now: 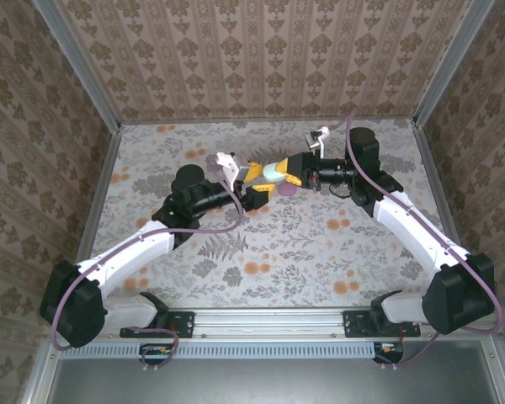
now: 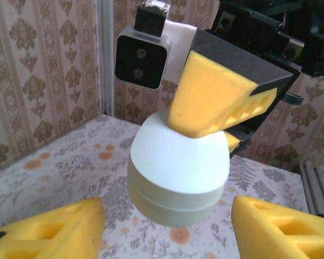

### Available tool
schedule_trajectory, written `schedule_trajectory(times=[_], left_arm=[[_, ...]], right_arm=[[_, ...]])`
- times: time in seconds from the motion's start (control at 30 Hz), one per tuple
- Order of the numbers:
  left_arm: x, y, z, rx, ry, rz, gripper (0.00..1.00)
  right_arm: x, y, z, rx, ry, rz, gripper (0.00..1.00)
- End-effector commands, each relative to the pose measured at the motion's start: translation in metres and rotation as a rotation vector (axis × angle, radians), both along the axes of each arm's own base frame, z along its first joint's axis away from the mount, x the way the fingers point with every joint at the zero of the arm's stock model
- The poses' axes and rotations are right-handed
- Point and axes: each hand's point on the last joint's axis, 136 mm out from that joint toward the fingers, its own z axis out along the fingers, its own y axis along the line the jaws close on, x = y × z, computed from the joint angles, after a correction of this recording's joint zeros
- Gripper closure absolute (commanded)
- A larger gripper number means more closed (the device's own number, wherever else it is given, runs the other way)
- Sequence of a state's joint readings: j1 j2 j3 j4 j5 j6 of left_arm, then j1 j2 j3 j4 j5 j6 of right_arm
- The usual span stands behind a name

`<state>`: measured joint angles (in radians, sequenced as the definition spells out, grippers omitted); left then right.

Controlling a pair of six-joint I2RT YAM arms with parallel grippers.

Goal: Insert the wireless bluetooth earbuds into the charging case

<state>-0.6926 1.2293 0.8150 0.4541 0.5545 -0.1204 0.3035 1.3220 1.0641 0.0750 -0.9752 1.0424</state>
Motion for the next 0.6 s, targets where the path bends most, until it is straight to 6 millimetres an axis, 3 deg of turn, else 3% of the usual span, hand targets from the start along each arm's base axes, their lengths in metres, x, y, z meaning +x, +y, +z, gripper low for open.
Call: schedule_trajectory(times=[0.0, 0.1, 0.2, 0.3, 0.4, 0.57], left_arm=[[0.003, 0.004, -0.006, 0.057, -0.011, 0.030, 0.31], [0.003, 0.007, -0.015, 0.083, 0.002, 0.050, 0.31], [0.007, 0.014, -0.018, 0.092, -0.003, 0.097, 0.30], [0.012, 0.022, -0.015, 0.095, -0.017, 0.160, 0.30], [0.016, 0.031, -0.013, 0.095, -0.033, 0.219, 0.30], [0.019, 0.043, -0.011, 0.087, -0.051, 0.284, 0.29]], right_arm=[[0.015, -0.012, -0.021, -0.048, 0.001, -0.093, 0.71], [0.026, -0.023, -0.055, -0.133, 0.039, -0.176, 0.71], [0.034, -0.040, -0.110, -0.295, 0.115, -0.262, 0.72], [0.038, -0.045, -0.160, -0.344, 0.211, -0.289, 0.73], [0.039, -0.044, -0.199, -0.355, 0.285, -0.292, 0.74], [0.039, -0.045, -0.246, -0.401, 0.365, -0.284, 0.73]])
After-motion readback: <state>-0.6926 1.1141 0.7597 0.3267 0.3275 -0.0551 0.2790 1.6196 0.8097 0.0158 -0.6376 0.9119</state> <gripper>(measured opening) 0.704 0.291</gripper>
